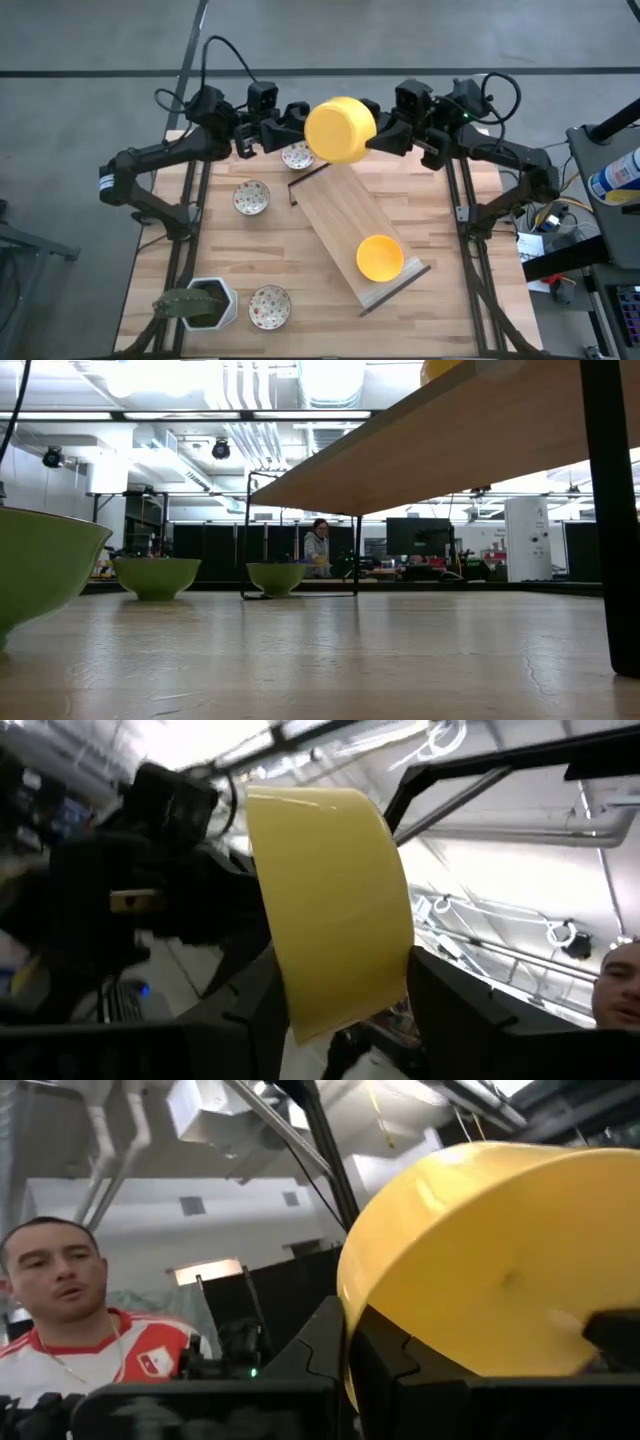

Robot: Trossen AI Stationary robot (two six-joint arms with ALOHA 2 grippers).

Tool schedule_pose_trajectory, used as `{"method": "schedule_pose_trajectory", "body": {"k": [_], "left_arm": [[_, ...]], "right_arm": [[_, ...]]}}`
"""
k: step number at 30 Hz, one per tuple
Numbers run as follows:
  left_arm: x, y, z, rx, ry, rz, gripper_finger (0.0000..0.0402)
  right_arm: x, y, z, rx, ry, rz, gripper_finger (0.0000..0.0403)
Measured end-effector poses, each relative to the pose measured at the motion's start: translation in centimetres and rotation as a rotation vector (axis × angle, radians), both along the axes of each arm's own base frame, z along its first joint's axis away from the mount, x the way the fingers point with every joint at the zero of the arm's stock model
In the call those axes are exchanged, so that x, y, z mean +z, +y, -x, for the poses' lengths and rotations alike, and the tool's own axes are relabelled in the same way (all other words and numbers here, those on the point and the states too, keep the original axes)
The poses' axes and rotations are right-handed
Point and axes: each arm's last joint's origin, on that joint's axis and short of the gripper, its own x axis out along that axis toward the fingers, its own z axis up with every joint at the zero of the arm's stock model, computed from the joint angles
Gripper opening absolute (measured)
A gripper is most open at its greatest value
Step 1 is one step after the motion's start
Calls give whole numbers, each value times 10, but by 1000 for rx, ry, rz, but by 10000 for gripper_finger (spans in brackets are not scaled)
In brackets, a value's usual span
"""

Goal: Pick & Place Mini bowls
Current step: Stack the yellow bowl on the yellow bowl on the shelf

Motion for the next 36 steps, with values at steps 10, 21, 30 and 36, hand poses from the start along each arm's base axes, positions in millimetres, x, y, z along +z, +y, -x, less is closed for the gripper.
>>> {"method": "schedule_pose_trajectory", "body": {"k": [10, 21, 30, 36], "left_arm": [[8, -8, 4, -48, -144, -33, 181], [18, -16, 18, -213, -243, -138, 181], [2, -11, 10, -352, -21, -191, 181], [-3, -8, 10, -417, 81, -168, 181]], "right_arm": [[25, -4, -27, 59, -111, 85, 8], [53, 0, -45, 275, -118, 182, 8], [69, 5, -38, 406, -14, 222, 8], [58, 5, -36, 411, 235, 189, 8]]}}
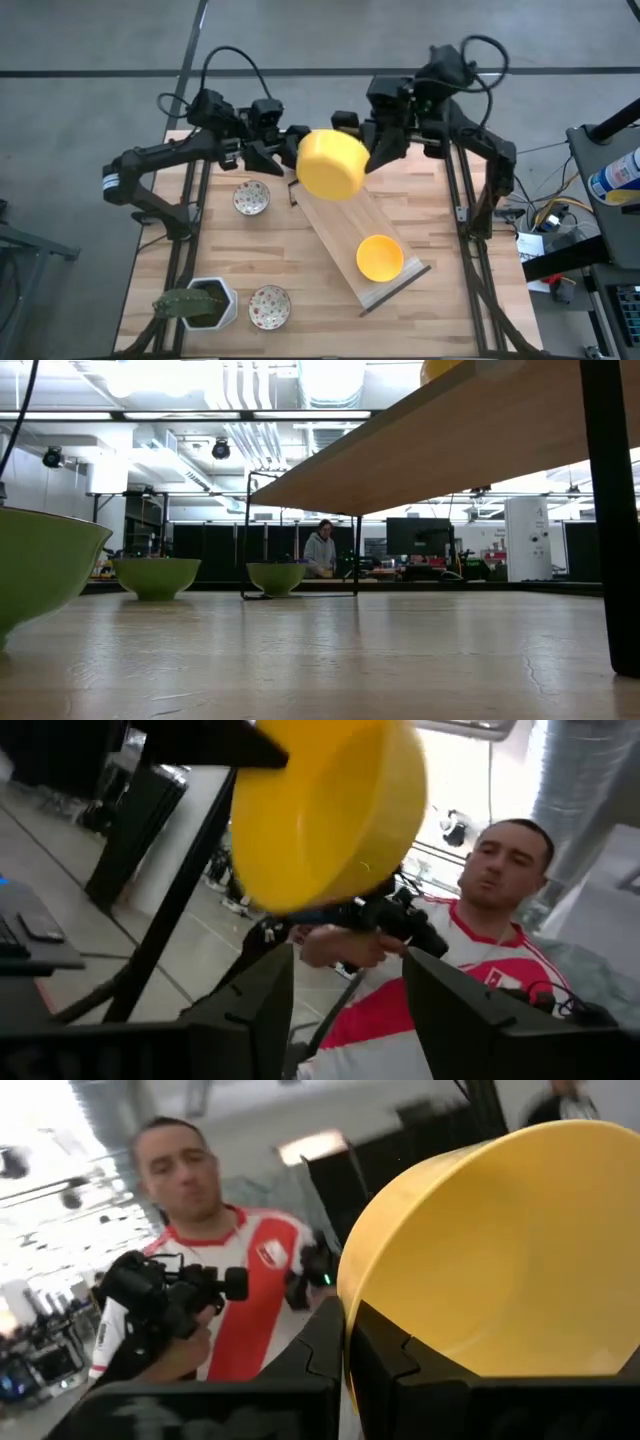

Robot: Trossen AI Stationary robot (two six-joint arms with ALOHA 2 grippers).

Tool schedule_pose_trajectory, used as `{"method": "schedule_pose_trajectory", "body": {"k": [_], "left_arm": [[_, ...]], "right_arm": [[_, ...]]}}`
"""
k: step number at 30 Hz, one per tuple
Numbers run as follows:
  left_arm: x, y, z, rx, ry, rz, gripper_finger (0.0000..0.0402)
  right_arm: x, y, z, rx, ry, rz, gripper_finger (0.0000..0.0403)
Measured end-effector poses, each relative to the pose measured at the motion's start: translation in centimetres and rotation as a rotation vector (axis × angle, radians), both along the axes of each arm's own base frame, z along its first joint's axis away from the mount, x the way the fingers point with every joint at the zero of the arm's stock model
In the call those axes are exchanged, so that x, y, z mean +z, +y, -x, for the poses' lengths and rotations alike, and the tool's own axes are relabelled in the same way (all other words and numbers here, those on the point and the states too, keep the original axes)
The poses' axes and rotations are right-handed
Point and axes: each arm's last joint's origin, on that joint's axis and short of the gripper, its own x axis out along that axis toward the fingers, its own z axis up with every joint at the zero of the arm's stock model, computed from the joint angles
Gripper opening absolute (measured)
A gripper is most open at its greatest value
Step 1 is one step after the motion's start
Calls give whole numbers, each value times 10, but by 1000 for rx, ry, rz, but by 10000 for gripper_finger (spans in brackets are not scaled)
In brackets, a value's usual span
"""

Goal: Pick & Place Mini bowls
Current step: Stack the yellow bowl on the yellow bowl on the shelf

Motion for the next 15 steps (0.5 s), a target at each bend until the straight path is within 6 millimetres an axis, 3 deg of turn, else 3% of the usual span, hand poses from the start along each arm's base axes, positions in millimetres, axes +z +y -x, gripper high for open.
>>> {"method": "schedule_pose_trajectory", "body": {"k": [4, 9, 15], "left_arm": [[2, 5, 2, 51, -14, 33, 181], [1, 6, 2, 50, -1, 42, 181], [4, 8, 5, 83, -18, 59, 181]], "right_arm": [[-21, 4, 7, -103, 186, 29, 8], [-53, 7, 23, -357, 485, 135, 8], [-75, 26, 47, -563, 783, 311, 8]]}}
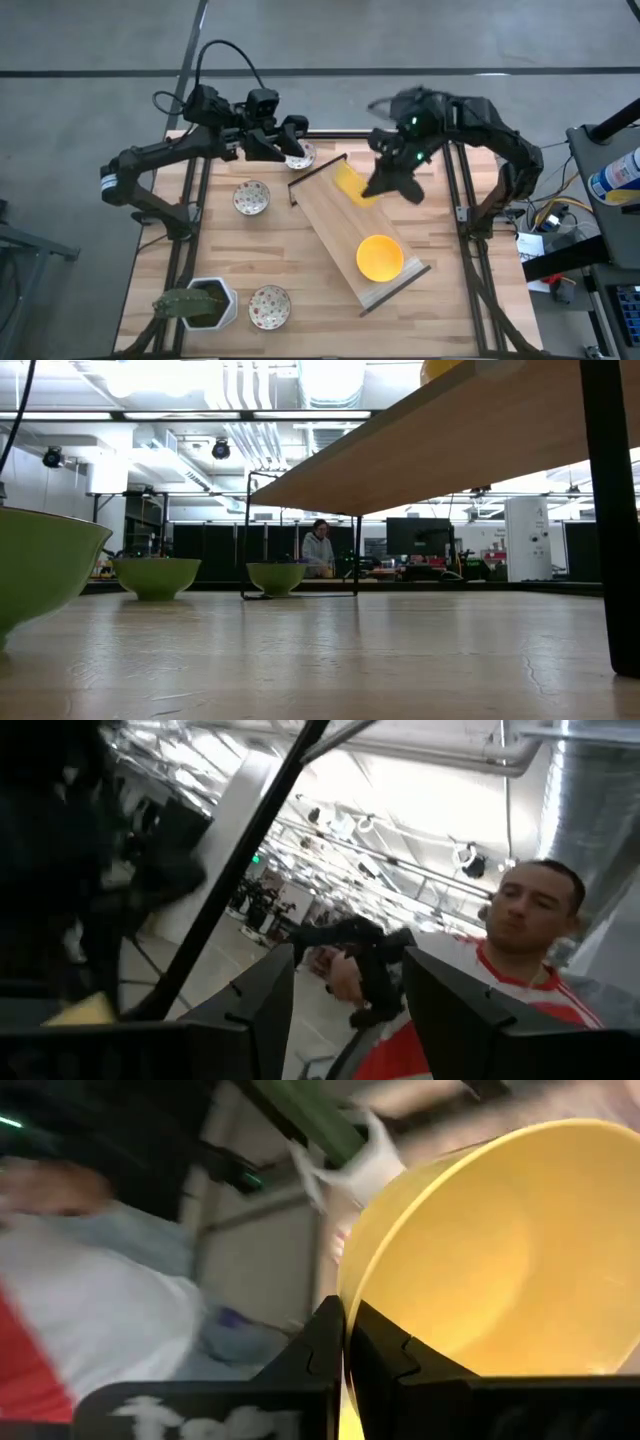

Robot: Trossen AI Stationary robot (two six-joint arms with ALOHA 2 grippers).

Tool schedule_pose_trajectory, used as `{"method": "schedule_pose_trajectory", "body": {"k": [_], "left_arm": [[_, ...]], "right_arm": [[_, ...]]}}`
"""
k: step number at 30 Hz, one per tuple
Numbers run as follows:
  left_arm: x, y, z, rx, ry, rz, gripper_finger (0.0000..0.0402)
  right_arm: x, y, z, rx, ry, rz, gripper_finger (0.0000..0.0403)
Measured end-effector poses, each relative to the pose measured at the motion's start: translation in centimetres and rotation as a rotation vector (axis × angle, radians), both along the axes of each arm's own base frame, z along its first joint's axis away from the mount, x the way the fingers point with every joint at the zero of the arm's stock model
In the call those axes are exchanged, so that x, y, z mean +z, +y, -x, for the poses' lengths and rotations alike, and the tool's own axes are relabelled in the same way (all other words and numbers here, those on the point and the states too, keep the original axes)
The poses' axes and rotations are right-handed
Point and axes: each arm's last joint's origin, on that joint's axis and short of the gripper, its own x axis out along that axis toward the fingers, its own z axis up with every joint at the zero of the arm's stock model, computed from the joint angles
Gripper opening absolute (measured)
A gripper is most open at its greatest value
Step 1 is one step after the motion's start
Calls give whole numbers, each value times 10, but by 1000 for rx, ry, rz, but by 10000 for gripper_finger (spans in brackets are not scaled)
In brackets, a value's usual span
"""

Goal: Pick & Place Mini bowls
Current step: Stack the yellow bowl on the yellow bowl on the shelf

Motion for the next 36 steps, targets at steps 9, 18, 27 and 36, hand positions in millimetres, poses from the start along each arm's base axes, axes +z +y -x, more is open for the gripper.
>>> {"method": "schedule_pose_trajectory", "body": {"k": [9, 18, 27, 36], "left_arm": [[4, 2, 3, 66, -36, 42, 181], [6, 4, 3, 131, -66, 85, 181], [7, 5, 2, 180, -79, 138, 181], [7, 7, 2, 222, -89, 186, 181]], "right_arm": [[-34, 45, -4, -143, 336, 222, 8], [-72, 94, -15, -94, 491, 286, 8], [-104, 122, -13, -14, 611, 355, 8], [-113, 153, -3, 51, 602, 448, 8]]}}
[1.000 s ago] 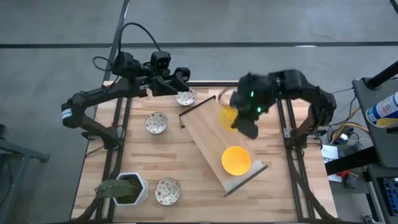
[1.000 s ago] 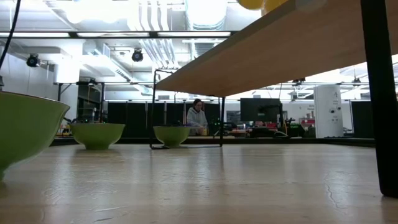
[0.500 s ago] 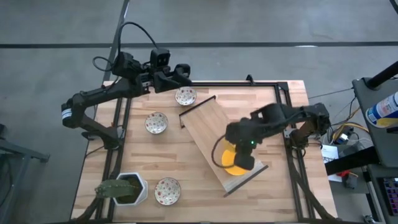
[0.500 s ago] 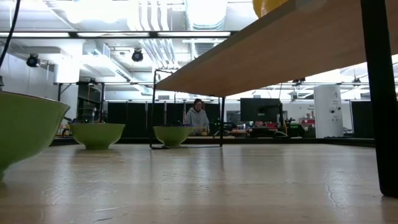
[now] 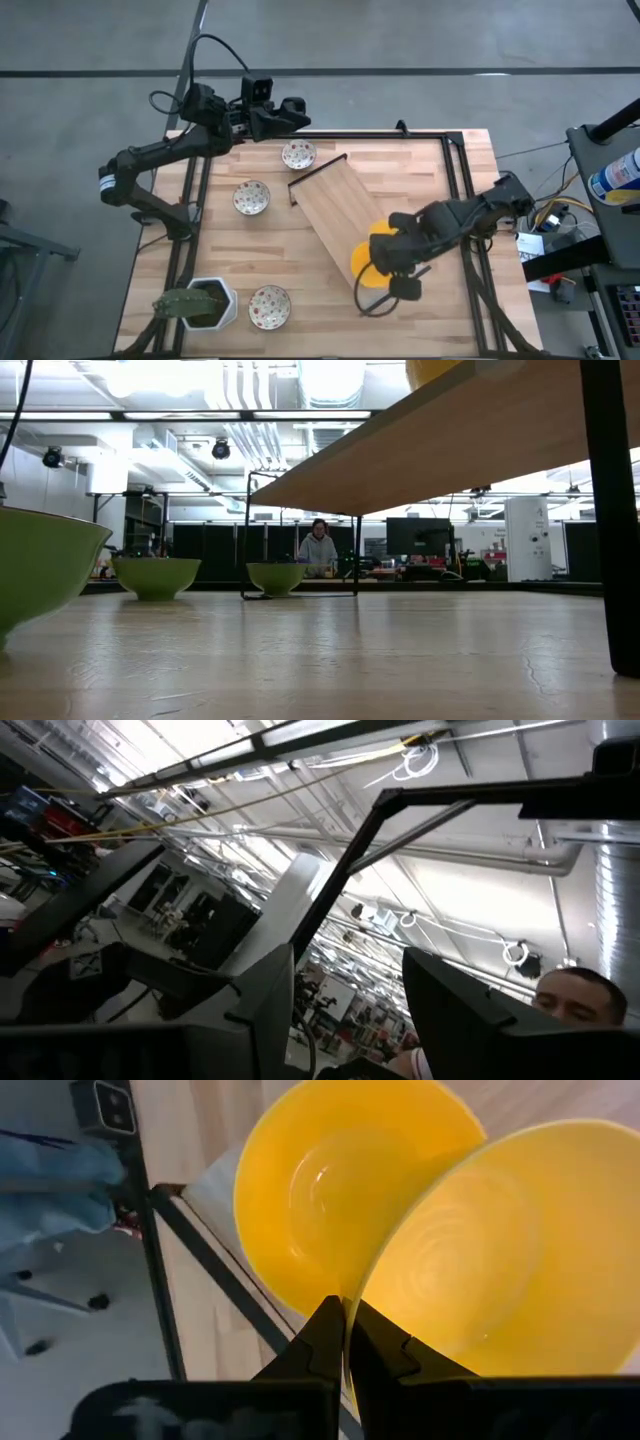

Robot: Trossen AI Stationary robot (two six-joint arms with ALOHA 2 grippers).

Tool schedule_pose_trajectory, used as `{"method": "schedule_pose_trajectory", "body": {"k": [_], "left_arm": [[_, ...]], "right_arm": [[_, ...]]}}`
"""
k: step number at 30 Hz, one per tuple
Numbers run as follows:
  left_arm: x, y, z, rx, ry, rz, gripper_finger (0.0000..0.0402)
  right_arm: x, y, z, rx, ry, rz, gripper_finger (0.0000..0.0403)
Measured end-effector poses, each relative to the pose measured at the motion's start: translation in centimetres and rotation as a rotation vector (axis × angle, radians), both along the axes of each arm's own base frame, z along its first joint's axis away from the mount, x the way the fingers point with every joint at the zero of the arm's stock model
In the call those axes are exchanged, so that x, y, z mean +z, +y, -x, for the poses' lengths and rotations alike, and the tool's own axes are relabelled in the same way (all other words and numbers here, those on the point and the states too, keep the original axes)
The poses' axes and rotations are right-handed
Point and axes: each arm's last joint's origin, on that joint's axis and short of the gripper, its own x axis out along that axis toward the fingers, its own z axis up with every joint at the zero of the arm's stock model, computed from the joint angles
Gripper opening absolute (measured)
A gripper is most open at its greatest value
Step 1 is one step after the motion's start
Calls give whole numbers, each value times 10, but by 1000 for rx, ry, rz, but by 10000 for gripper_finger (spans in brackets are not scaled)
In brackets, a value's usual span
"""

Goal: Pick & Place Mini bowls
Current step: Stack the yellow bowl on the yellow bowl on the shelf

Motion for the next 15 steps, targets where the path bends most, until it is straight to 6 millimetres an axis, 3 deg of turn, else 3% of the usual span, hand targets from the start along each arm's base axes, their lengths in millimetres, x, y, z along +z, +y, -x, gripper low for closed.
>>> {"method": "schedule_pose_trajectory", "body": {"k": [6, 11, 15], "left_arm": [[-2, 0, -1, -15, 24, -7, 181], [-4, -1, -2, -49, 52, -35, 181], [-4, -2, -2, -76, 64, -53, 181]], "right_arm": [[0, 7, 0, -55, -64, 95, 8], [8, 23, -3, -4, -194, 48, 8], [5, 31, -7, 4, -200, 9, 8]]}}
